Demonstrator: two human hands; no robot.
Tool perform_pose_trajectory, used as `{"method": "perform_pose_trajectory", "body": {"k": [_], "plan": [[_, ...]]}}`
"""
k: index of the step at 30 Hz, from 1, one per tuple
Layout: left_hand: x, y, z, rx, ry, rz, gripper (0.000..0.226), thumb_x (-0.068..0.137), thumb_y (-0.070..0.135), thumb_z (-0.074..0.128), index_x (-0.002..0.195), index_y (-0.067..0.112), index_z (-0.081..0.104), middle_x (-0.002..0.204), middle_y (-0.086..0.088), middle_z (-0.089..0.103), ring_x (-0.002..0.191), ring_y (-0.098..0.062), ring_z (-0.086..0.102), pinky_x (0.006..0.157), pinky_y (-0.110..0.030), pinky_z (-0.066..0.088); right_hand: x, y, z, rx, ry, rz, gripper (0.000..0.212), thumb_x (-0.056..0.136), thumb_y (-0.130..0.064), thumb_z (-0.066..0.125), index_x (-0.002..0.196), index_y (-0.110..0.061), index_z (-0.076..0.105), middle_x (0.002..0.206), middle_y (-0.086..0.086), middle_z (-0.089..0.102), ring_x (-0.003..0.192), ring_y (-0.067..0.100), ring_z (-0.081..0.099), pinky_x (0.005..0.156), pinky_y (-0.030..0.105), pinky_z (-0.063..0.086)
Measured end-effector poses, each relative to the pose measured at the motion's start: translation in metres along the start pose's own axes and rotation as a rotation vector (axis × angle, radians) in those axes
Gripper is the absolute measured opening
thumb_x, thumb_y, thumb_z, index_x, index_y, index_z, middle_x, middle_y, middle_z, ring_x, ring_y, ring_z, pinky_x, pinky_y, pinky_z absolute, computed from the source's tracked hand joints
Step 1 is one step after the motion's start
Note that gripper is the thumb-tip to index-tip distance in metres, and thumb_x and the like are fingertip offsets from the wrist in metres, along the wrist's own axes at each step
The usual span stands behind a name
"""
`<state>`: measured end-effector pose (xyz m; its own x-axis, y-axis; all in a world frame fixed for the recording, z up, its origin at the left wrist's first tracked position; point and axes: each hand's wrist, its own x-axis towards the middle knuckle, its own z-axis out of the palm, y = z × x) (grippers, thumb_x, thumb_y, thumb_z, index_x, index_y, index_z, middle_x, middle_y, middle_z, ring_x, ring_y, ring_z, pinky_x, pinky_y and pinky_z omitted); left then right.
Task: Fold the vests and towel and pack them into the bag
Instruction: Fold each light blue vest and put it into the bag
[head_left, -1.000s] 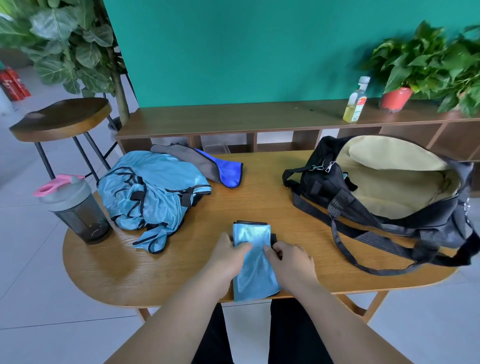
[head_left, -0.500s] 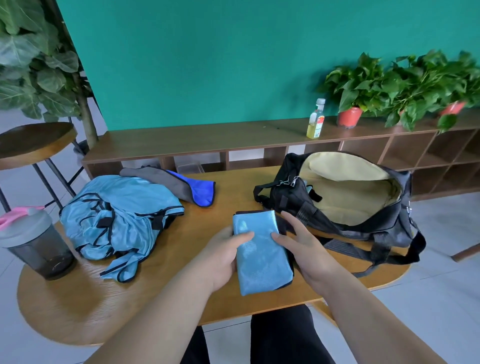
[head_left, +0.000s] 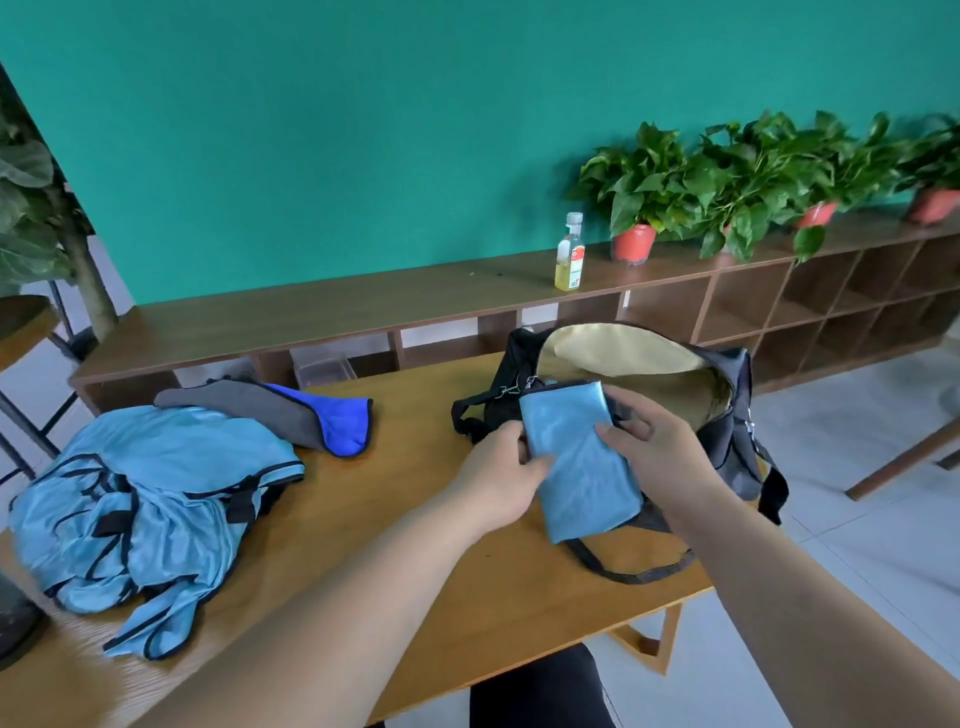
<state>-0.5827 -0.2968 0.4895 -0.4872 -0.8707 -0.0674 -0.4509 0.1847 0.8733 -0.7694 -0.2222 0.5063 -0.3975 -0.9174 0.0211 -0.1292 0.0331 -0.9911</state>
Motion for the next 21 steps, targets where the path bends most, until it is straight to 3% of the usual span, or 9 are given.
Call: {"method": "perform_pose_trajectory", "body": {"k": [1, 3, 5, 8, 11, 14, 17, 19, 21], "plan": [[0.011, 0.004, 0.005, 0.118, -0.005, 0.039, 0.033, 0.104, 0.041, 0.059, 0.134, 0.028, 0.054, 0.116, 0.007, 0.069, 0.100, -0.017, 0.071, 0.088, -0.044, 0.062, 0.010, -0.001, -0.012, -0.011, 0.028, 0.014, 0.037, 0.102, -0.014, 0.067, 0.128, -0.041, 0.070, 0.114, -0.008, 0.078, 0.098, 0.013, 0.077, 0.081, 0.038, 0.065], [0.025, 0.008, 0.008, 0.475, -0.006, 0.150, 0.061, 0.105, 0.046, 0.057, 0.157, 0.023, 0.036, 0.144, 0.004, 0.058, 0.132, -0.021, 0.057, 0.107, -0.043, 0.052, 0.025, -0.001, -0.027, -0.081, 0.070, 0.037, 0.035, 0.100, -0.014, 0.070, 0.125, -0.038, 0.072, 0.111, -0.008, 0.079, 0.096, 0.016, 0.077, 0.085, 0.042, 0.064], [0.039, 0.013, 0.009, 0.886, -0.063, 0.340, 0.084, 0.102, 0.051, 0.058, 0.167, 0.019, 0.015, 0.171, 0.001, 0.026, 0.160, -0.025, 0.015, 0.129, -0.048, 0.024, 0.040, 0.003, -0.042, -0.271, 0.099, 0.042, 0.035, 0.096, -0.018, 0.071, 0.123, -0.040, 0.073, 0.107, -0.013, 0.077, 0.097, 0.016, 0.073, 0.089, 0.042, 0.062], [0.066, 0.015, 0.005, 1.230, -0.244, 0.492, 0.103, 0.095, 0.055, 0.064, 0.168, 0.018, 0.001, 0.176, 0.001, 0.002, 0.161, -0.022, -0.014, 0.132, -0.048, -0.002, 0.054, 0.007, -0.055, -0.506, 0.086, 0.048, 0.035, 0.095, -0.020, 0.068, 0.125, -0.038, 0.073, 0.105, -0.016, 0.073, 0.095, 0.013, 0.068, 0.080, 0.038, 0.060], [0.090, 0.019, 0.003, 1.376, -0.339, 0.423, 0.112, 0.090, 0.059, 0.071, 0.168, 0.019, 0.001, 0.176, 0.000, 0.010, 0.162, -0.024, -0.011, 0.131, -0.051, -0.006, 0.066, 0.013, -0.060, -0.542, 0.051, 0.081, 0.027, 0.096, -0.020, 0.067, 0.113, -0.041, 0.074, 0.103, -0.016, 0.073, 0.093, 0.013, 0.068, 0.079, 0.036, 0.059], [0.104, 0.021, 0.000, 1.652, -0.341, 0.432, 0.105, 0.089, 0.057, 0.071, 0.167, 0.018, 0.013, 0.169, -0.004, 0.031, 0.161, -0.028, 0.009, 0.130, -0.054, -0.005, 0.078, 0.019, -0.064, -0.642, -0.015, 0.067, 0.025, 0.096, -0.022, 0.065, 0.101, -0.045, 0.073, 0.093, -0.009, 0.075, 0.075, 0.019, 0.066, 0.065, 0.031, 0.051], [0.103, 0.015, -0.006, 1.790, -0.280, 0.534, 0.074, 0.093, 0.044, 0.071, 0.156, 0.019, 0.042, 0.149, -0.005, 0.051, 0.146, -0.029, 0.037, 0.130, -0.055, 0.000, 0.090, 0.021, -0.067, -0.745, -0.099, 0.085, 0.024, 0.096, -0.025, 0.065, 0.115, -0.036, 0.074, 0.100, -0.007, 0.075, 0.078, 0.018, 0.068, 0.069, 0.033, 0.054], [0.098, 0.015, -0.012, 1.815, -0.249, 0.587, 0.053, 0.098, 0.035, 0.066, 0.148, 0.021, 0.053, 0.143, -0.005, 0.052, 0.140, -0.030, 0.039, 0.130, -0.055, 0.002, 0.100, 0.019, -0.069, -0.794, -0.128, 0.122, 0.032, 0.097, -0.025, 0.067, 0.128, -0.027, 0.073, 0.105, -0.005, 0.075, 0.091, 0.022, 0.071, 0.081, 0.039, 0.058], [0.093, 0.016, -0.017, 1.845, -0.204, 0.627, 0.043, 0.101, 0.028, 0.062, 0.143, 0.021, 0.057, 0.141, -0.006, 0.052, 0.138, -0.032, 0.039, 0.130, -0.053, 0.007, 0.110, 0.017, -0.070, -0.777, -0.135, 0.146, 0.034, 0.097, -0.023, 0.068, 0.131, -0.022, 0.073, 0.104, 0.000, 0.075, 0.090, 0.025, 0.071, 0.078, 0.038, 0.057]]}}
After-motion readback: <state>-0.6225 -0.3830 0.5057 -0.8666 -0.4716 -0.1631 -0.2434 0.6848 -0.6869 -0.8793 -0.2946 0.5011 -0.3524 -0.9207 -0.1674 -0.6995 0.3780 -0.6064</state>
